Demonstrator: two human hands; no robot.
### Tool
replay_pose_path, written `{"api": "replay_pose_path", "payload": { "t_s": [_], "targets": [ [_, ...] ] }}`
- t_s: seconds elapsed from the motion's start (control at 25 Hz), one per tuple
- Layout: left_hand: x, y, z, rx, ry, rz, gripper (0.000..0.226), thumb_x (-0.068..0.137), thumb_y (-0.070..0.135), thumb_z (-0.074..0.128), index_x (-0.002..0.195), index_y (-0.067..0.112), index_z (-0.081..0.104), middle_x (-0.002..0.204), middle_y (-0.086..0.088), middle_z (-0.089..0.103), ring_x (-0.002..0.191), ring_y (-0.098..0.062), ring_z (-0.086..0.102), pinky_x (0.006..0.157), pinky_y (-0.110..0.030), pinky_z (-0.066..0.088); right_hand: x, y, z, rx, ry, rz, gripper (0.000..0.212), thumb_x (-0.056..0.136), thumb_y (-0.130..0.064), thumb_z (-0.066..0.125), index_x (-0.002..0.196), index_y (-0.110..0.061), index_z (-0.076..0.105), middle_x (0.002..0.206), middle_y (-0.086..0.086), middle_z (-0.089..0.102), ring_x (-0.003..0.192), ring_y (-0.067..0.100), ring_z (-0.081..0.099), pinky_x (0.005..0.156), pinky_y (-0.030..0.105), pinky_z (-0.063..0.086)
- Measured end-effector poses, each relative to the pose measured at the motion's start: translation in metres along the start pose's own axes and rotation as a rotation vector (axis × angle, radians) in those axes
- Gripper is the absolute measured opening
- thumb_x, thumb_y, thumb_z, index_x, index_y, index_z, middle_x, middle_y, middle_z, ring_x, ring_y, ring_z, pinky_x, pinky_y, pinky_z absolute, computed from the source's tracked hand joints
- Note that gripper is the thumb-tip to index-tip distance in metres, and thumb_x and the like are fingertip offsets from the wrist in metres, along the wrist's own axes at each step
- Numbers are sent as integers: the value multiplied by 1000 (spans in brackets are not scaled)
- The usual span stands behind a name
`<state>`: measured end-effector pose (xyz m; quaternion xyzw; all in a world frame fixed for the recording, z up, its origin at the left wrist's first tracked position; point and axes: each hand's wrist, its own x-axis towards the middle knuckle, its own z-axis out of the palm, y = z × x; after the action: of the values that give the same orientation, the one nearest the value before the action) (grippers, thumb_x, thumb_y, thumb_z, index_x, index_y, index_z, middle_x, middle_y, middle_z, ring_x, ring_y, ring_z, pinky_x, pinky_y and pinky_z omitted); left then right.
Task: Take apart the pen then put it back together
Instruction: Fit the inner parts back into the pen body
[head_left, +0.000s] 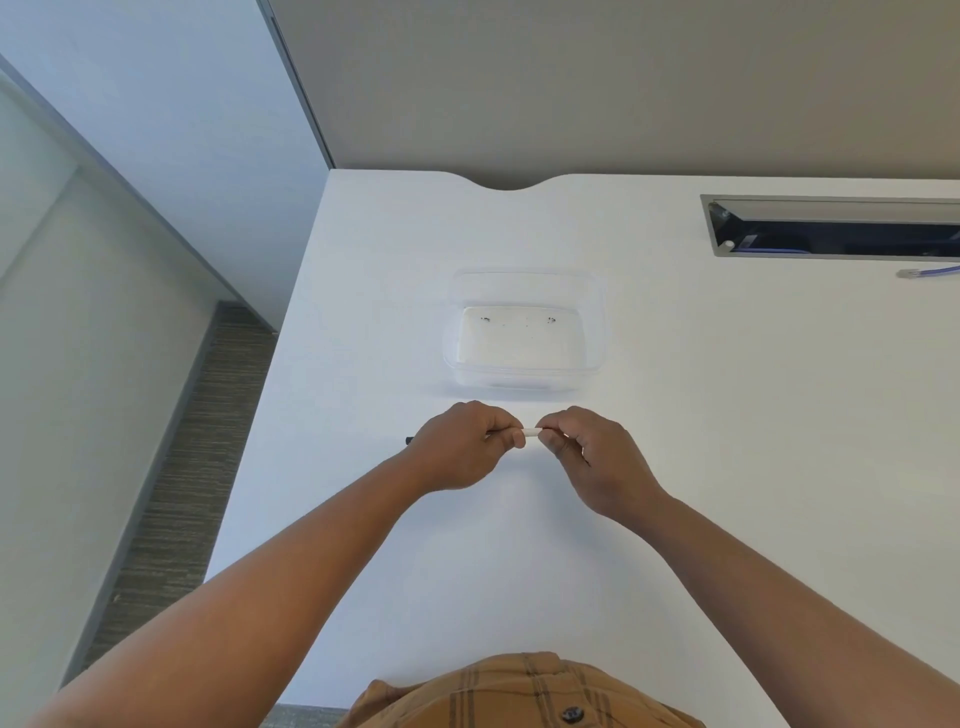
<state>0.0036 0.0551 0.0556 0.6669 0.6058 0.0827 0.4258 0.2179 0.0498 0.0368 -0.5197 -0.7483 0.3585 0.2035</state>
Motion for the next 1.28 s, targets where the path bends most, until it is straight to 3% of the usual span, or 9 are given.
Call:
{"api": "replay_pose_path", "payload": {
  "t_s": [0.08, 0.24, 0.4, 0.56, 0.68, 0.8, 0.92, 1.16, 1.28],
  "targets": [
    [1, 2, -1, 0, -21, 15, 23, 100, 36, 53, 88, 36, 71, 68, 8, 59, 59, -15, 47, 60, -30, 40, 1, 0, -1, -46, 2, -3, 18, 103, -23, 53, 96, -22, 70, 79, -13, 59, 70, 11, 51, 64, 30, 43],
    [-4, 5, 4, 352, 129, 191, 31, 102, 38, 44, 88, 22, 67, 75, 3, 62, 70, -23, 56, 59, -35, 46, 7, -10, -5, 446, -169, 408, 35, 103, -24, 51, 70, -20, 62, 58, -8, 49, 56, 14, 39, 56, 27, 33],
    [-10, 4, 9, 487, 202, 356, 29, 102, 31, 44, 88, 20, 67, 72, 4, 57, 68, -24, 52, 56, -35, 39, 9, -12, -12, 733, -335, 710, 37, 102, -29, 51, 68, -18, 58, 57, -3, 50, 51, 14, 38, 50, 25, 25],
    [-2, 5, 11, 273, 94, 125, 36, 103, 39, 43, 75, 21, 56, 67, 3, 54, 64, -20, 50, 53, -32, 35, 9, -11, -12, 379, -189, 409, 30, 103, -30, 53, 82, -15, 69, 70, -6, 66, 61, 12, 49, 61, 24, 42],
    [0, 6, 6, 175, 69, 75, 39, 101, 39, 47, 63, 30, 49, 58, 8, 50, 55, -13, 41, 49, -29, 28, 7, -7, -10, 258, -110, 283, 26, 102, -23, 54, 81, -19, 68, 71, -5, 62, 61, 11, 47, 58, 22, 40],
    [-3, 6, 9, 362, 134, 220, 33, 101, 38, 42, 76, 22, 56, 69, 3, 55, 65, -22, 51, 52, -31, 34, 6, -7, -8, 509, -184, 451, 37, 102, -26, 53, 66, -20, 61, 59, -6, 52, 55, 12, 40, 55, 24, 34],
    [-8, 3, 13, 485, 230, 373, 27, 100, 30, 45, 88, 21, 68, 72, 3, 58, 66, -24, 51, 53, -34, 40, 5, -7, -9, 783, -283, 639, 39, 102, -27, 51, 65, -18, 57, 57, -1, 49, 53, 16, 37, 50, 25, 28],
    [-5, 1, 15, 399, 158, 317, 28, 104, 33, 44, 95, 24, 69, 77, 4, 60, 76, -21, 54, 65, -39, 48, 6, -2, -14, 532, -281, 472, 23, 99, -31, 60, 87, -17, 73, 74, -9, 69, 60, 6, 51, 54, 12, 40],
    [-3, 0, 15, 336, 120, 287, 26, 103, 34, 49, 110, 22, 71, 92, 1, 69, 90, -21, 59, 79, -38, 49, 6, 4, -15, 478, -257, 415, 16, 98, -25, 64, 90, -18, 76, 75, -12, 70, 63, 4, 53, 61, 15, 43]
  ]
}}
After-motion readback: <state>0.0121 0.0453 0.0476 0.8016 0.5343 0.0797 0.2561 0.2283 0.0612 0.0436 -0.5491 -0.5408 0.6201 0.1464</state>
